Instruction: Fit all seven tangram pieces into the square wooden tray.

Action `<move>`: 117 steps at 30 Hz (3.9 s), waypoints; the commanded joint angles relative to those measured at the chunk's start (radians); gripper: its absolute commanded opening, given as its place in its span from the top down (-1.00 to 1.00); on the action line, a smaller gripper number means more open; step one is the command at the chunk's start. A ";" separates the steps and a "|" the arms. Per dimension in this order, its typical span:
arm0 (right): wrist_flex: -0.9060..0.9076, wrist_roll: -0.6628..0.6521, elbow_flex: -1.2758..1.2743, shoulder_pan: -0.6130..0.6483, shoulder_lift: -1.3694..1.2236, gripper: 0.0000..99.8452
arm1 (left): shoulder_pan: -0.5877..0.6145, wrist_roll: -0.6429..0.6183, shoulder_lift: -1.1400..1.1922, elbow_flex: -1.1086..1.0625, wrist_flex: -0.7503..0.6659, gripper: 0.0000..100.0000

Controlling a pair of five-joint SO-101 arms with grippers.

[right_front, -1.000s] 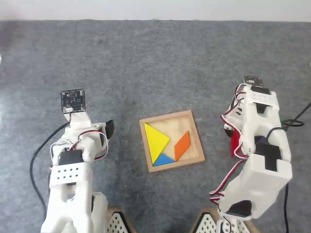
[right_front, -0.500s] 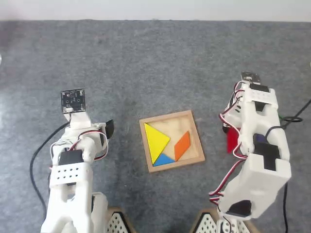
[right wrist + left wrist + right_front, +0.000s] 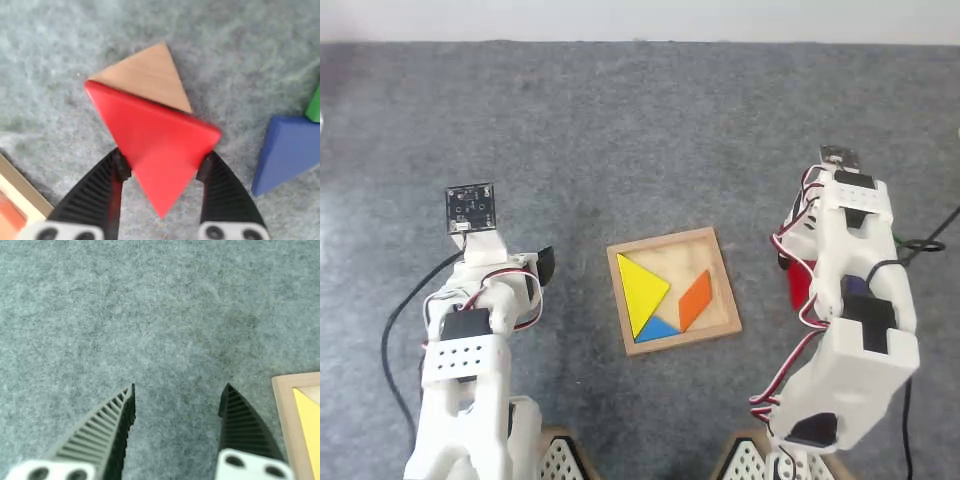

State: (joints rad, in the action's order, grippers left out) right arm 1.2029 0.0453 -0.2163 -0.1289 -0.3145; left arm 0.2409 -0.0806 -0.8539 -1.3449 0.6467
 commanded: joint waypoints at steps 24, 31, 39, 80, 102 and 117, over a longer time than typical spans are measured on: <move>0.042 -0.417 0.219 -0.059 0.013 0.43 | 0.006 0.014 -0.008 0.007 -0.023 0.46; -0.025 -0.390 0.124 -0.039 0.015 0.27 | 0.006 0.014 -0.008 0.007 -0.023 0.46; -0.030 -0.376 0.124 -0.013 0.002 0.18 | 0.006 0.014 -0.009 0.007 -0.023 0.46; -0.097 -0.298 0.021 -0.071 -0.033 0.33 | 0.006 0.014 -0.011 0.007 -0.023 0.46; -0.102 -0.284 0.028 -0.044 -0.024 0.71 | 0.006 0.014 -0.011 0.007 -0.023 0.46; 0.136 -0.226 0.295 -0.027 -0.021 0.71 | 0.006 0.014 -0.008 0.007 -0.023 0.46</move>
State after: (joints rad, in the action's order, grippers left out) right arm 1.2827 -0.2064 -0.0169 -0.1734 -0.3775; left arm 0.2409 -0.0760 -0.8539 -1.3449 0.6467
